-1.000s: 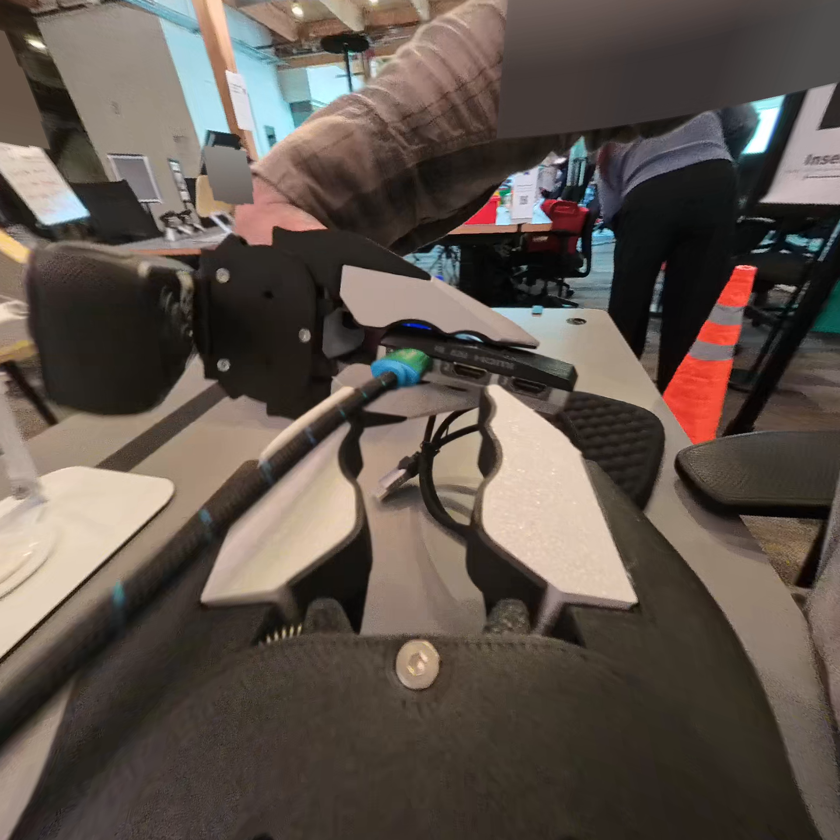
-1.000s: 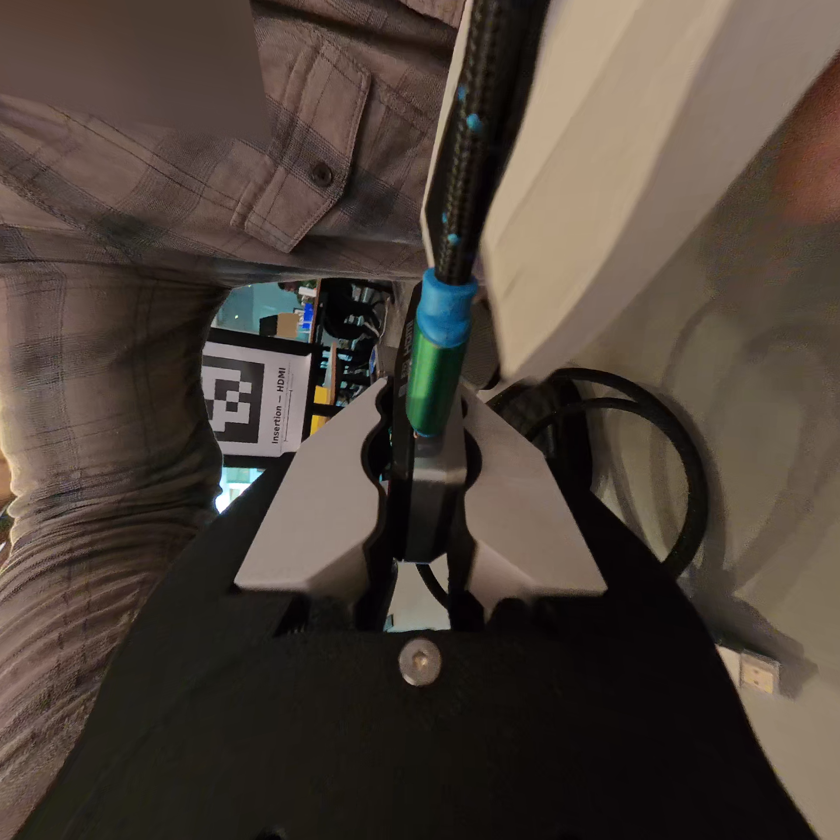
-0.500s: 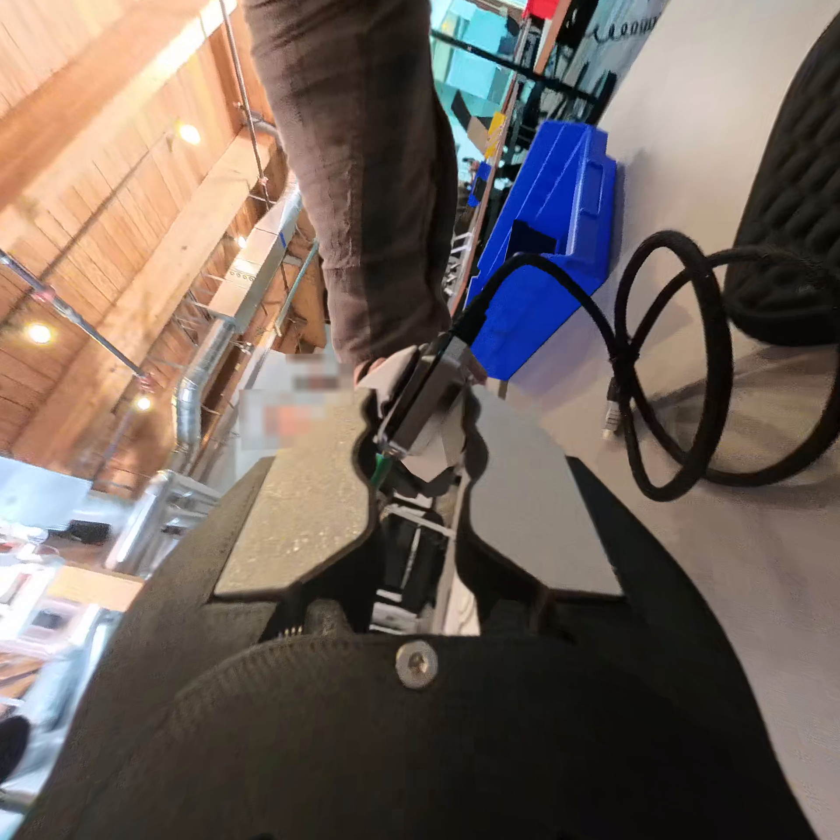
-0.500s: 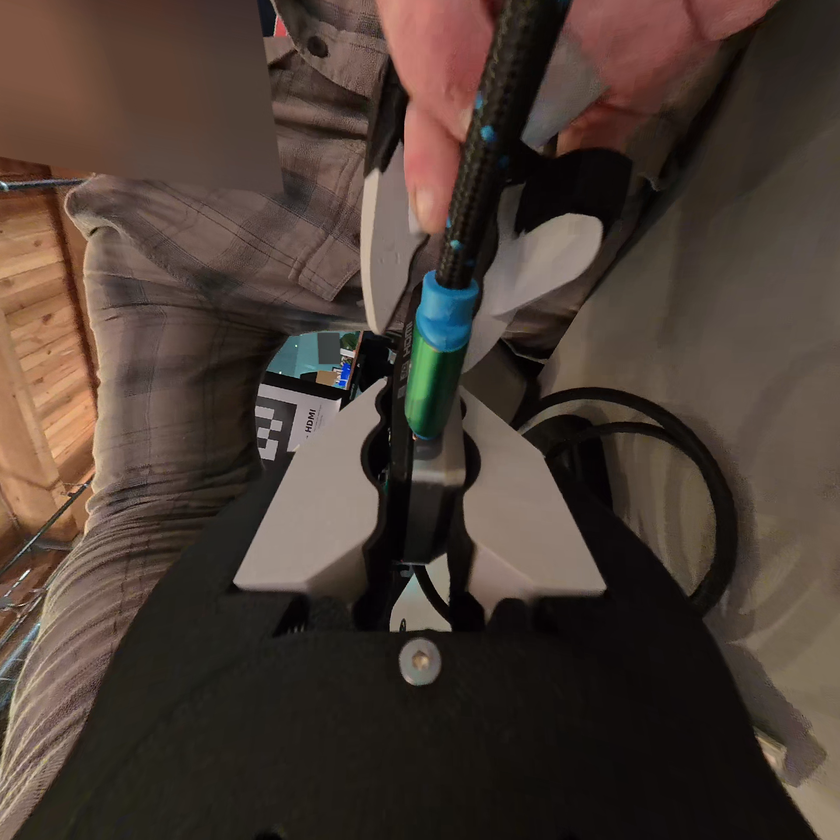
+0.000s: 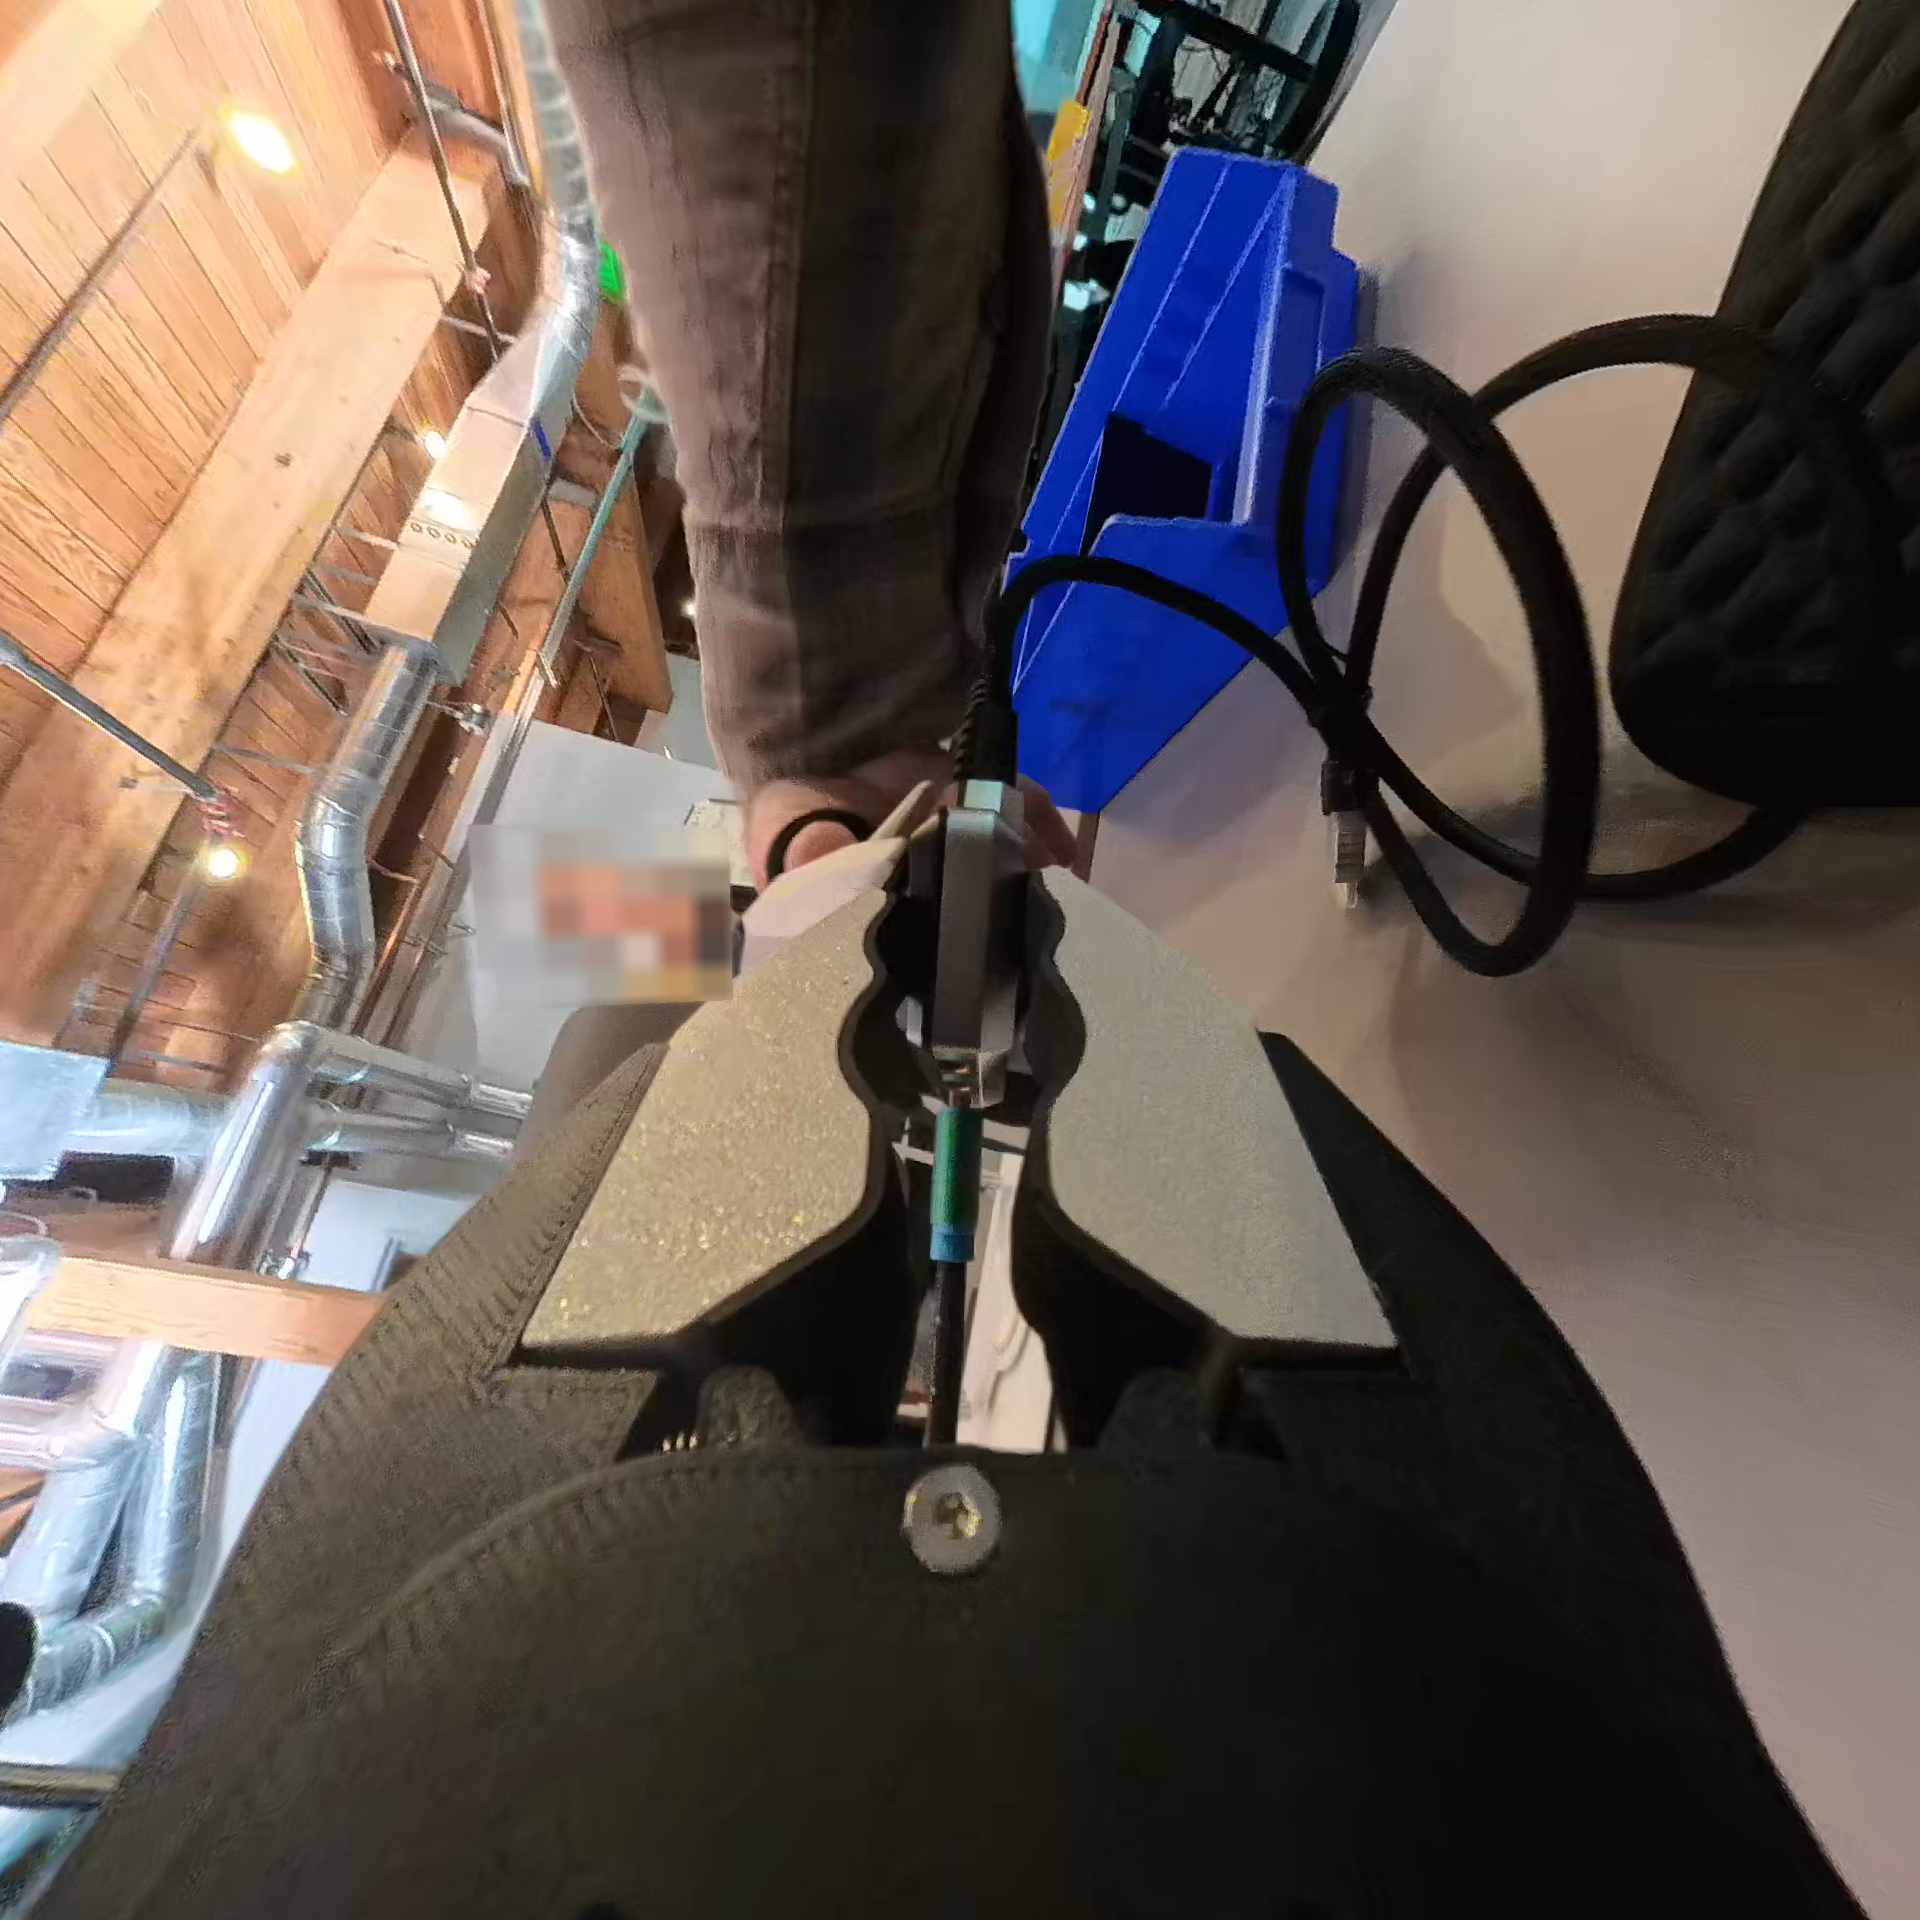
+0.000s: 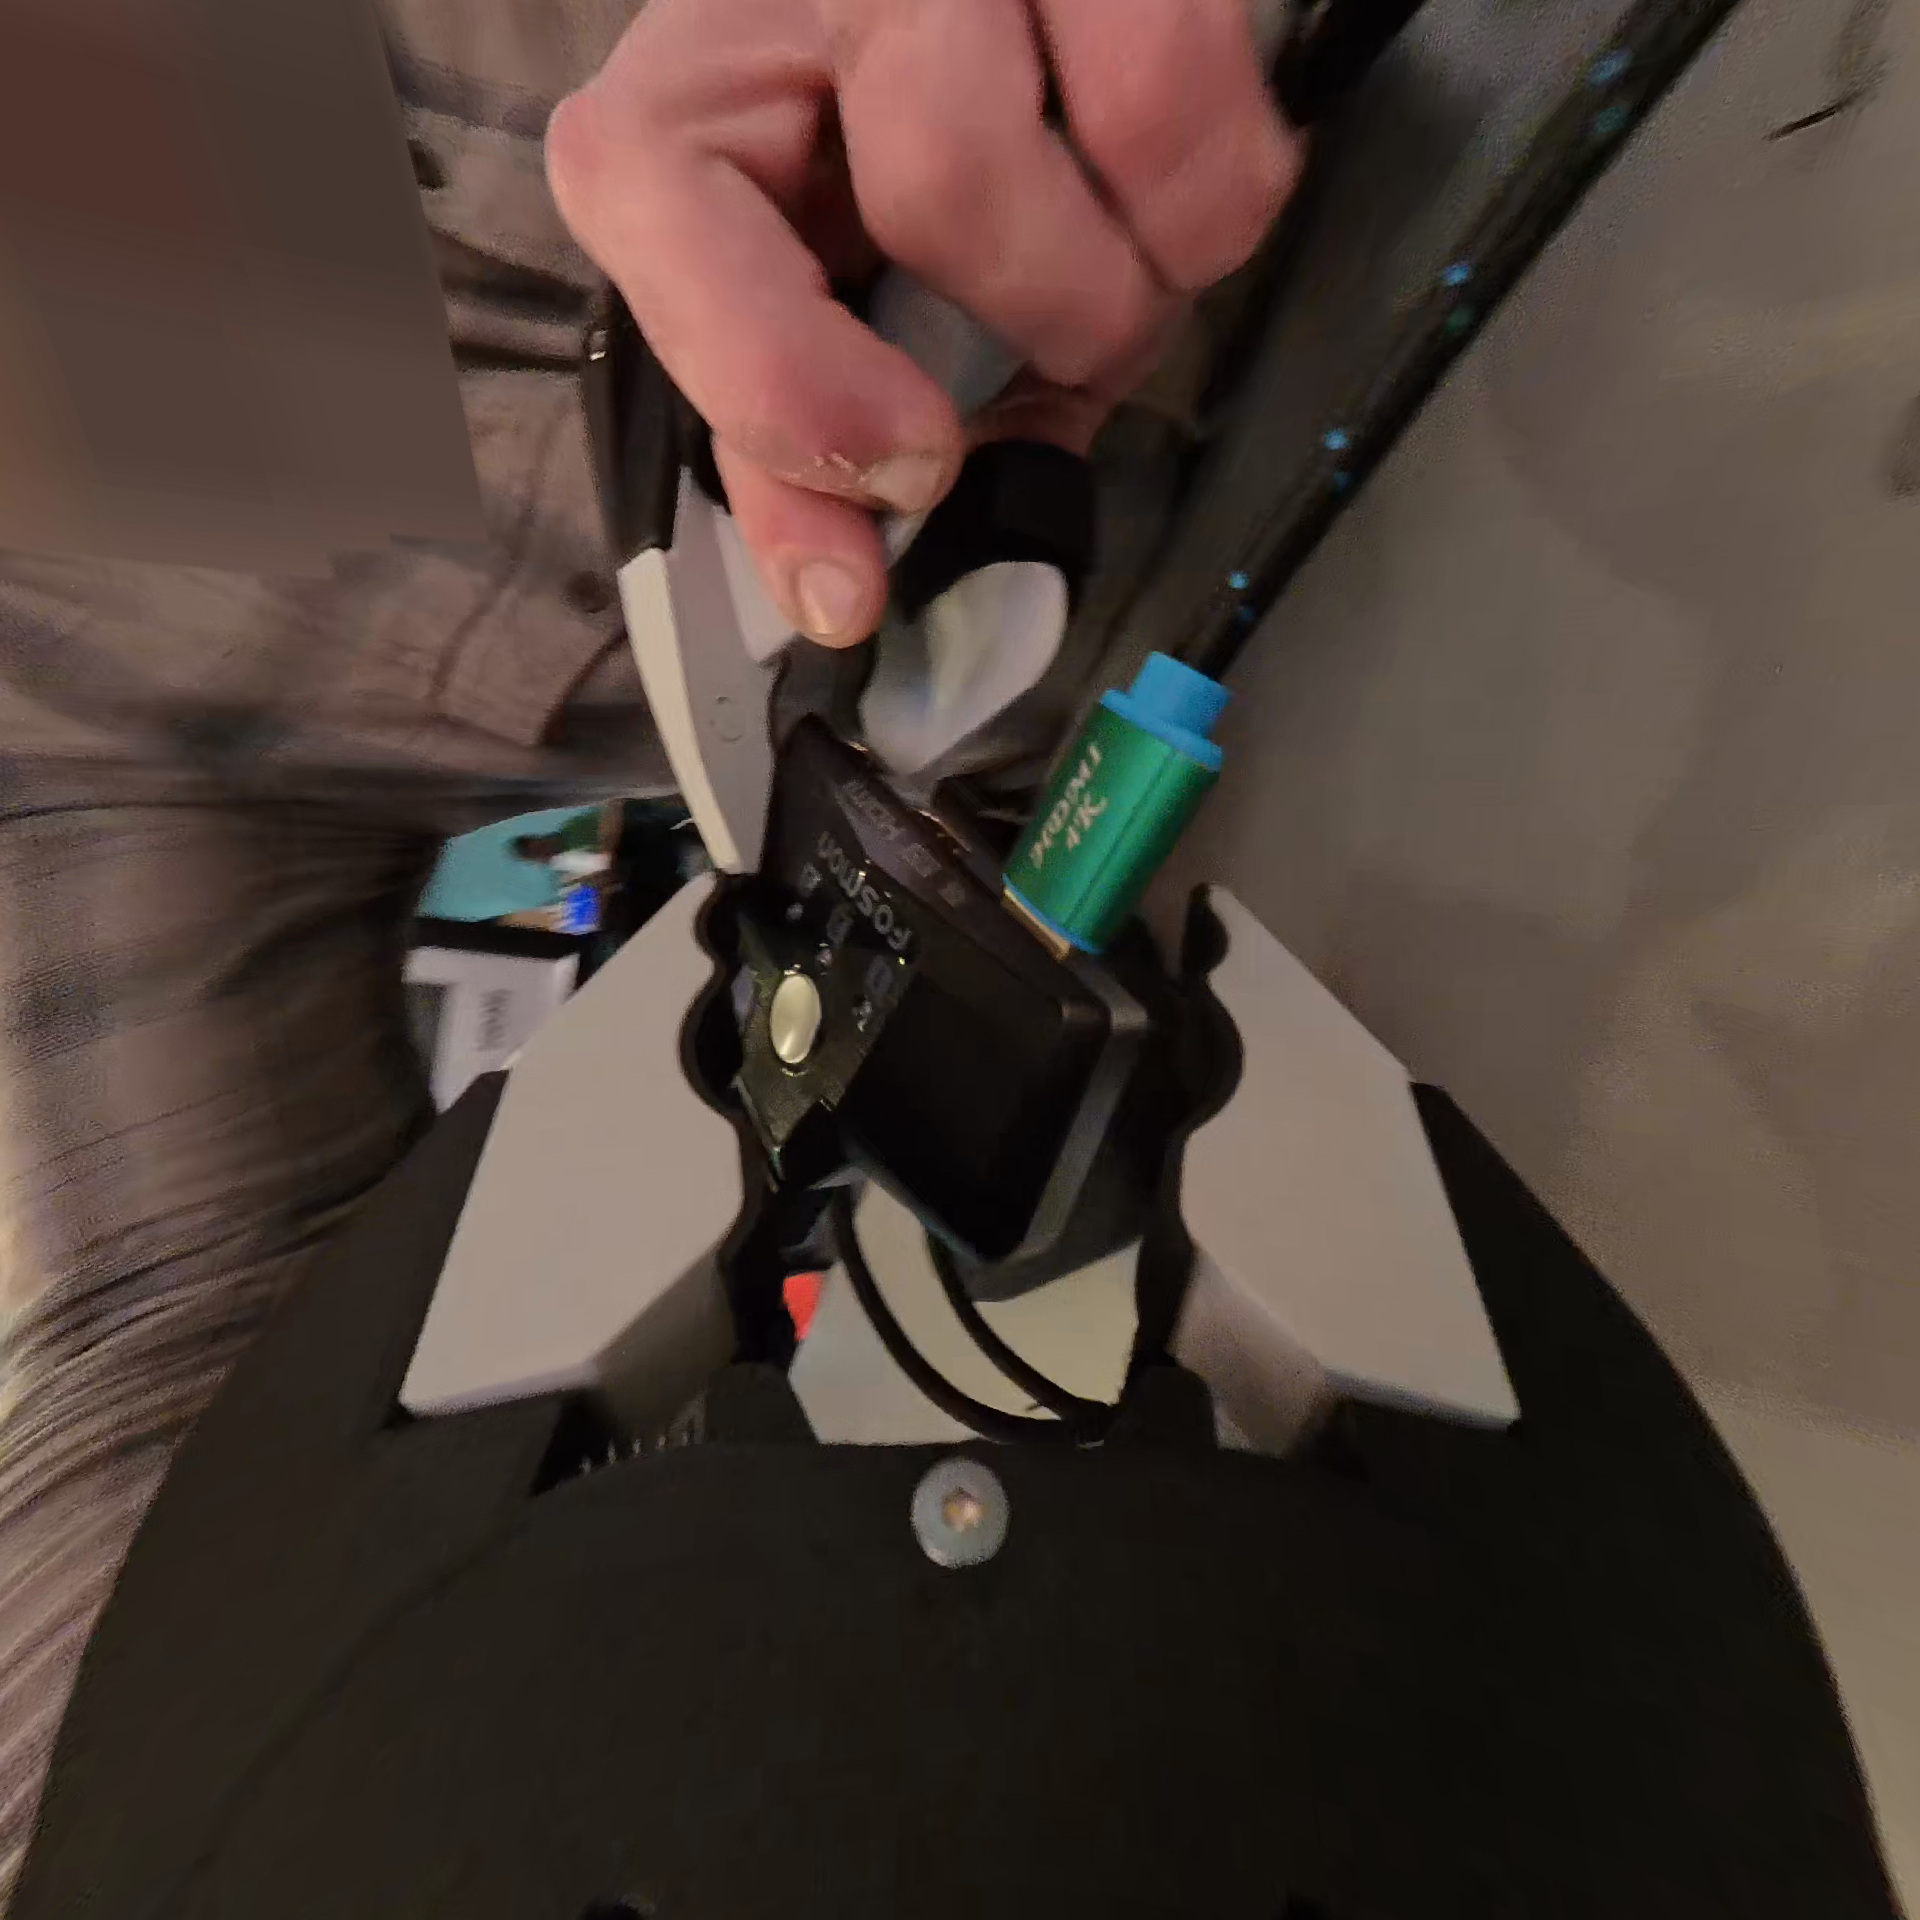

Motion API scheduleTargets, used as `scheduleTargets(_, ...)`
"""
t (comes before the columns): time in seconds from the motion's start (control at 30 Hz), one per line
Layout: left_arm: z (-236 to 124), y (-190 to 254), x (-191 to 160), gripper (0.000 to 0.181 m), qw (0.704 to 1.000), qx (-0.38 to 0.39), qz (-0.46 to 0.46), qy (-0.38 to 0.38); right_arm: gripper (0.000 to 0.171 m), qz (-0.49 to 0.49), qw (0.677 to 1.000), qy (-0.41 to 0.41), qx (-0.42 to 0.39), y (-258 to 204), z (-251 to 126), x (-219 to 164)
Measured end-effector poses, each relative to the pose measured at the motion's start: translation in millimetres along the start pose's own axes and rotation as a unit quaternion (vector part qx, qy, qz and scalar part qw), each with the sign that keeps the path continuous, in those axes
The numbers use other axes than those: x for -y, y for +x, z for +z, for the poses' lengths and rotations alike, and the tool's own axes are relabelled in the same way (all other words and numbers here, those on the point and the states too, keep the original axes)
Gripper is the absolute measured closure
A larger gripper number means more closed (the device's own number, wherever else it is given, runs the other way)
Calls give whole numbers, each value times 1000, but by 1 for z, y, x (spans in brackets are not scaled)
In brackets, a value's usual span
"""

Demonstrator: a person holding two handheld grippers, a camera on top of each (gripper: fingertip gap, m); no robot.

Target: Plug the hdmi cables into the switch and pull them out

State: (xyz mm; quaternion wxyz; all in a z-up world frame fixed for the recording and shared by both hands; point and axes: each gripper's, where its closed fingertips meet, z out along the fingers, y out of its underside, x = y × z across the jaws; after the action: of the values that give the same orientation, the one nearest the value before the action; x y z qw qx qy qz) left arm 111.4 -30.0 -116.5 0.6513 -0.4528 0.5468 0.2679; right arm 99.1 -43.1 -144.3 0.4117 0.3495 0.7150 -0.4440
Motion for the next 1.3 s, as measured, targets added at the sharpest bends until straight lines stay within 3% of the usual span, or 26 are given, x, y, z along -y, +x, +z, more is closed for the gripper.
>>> scheduleTargets(0.1, 4, -5, -9, 164, 1000, -1, -22, -16, 83, -27, 989, 54, -138, 14, -32, 10)
scheduleTargets(0.2, 9, -13, -18, 162, 998, -13, -58, -33, 80, -78, 943, 79, -314, 8, -69, 15)
scheduleTargets(0.3, 15, -23, -27, 161, 995, -18, -81, -47, 81, -124, 867, 72, -476, -15, -90, 10)
scheduleTargets(0.43, 23, -33, -35, 161, 989, -32, -132, -53, 86, -160, 760, 68, -626, -32, -93, -6)
scheduleTargets(0.6, 32, -41, -37, 161, 983, -44, -170, -55, 94, -158, 658, 18, -736, 1, -84, -24)
scheduleTargets(0.67, 34, -41, -33, 161, 981, -55, -180, -52, 96, -166, 585, 8, -794, 7, -99, -17)
scheduleTargets(0.8, 37, -39, -24, 161, 978, -78, -186, -45, 116, -214, 483, -49, -848, 10, -113, -3)
scheduleTargets(0.87, 38, -40, -21, 161, 979, -83, -184, -39, 133, -231, 459, -71, -855, 10, -117, 1)
scheduleTargets(0.93, 39, -41, -20, 161, 979, -85, -179, -42, 151, -247, 466, -91, -845, 14, -113, 2)
scheduleTargets(1.1, 39, -49, -14, 159, 977, -72, -198, -29, 153, -255, 465, -58, -846, 8, -117, 4)
scheduleTargets(1.23, 17, -89, -12, 132, 977, -2, -210, -26, 152, -245, 441, 4, -863, -16, -138, 4)
scheduleTargets(1.3, -4, -109, -13, 132, 975, 28, -219, -20, 152, -251, 426, 25, -869, -36, -150, 4)
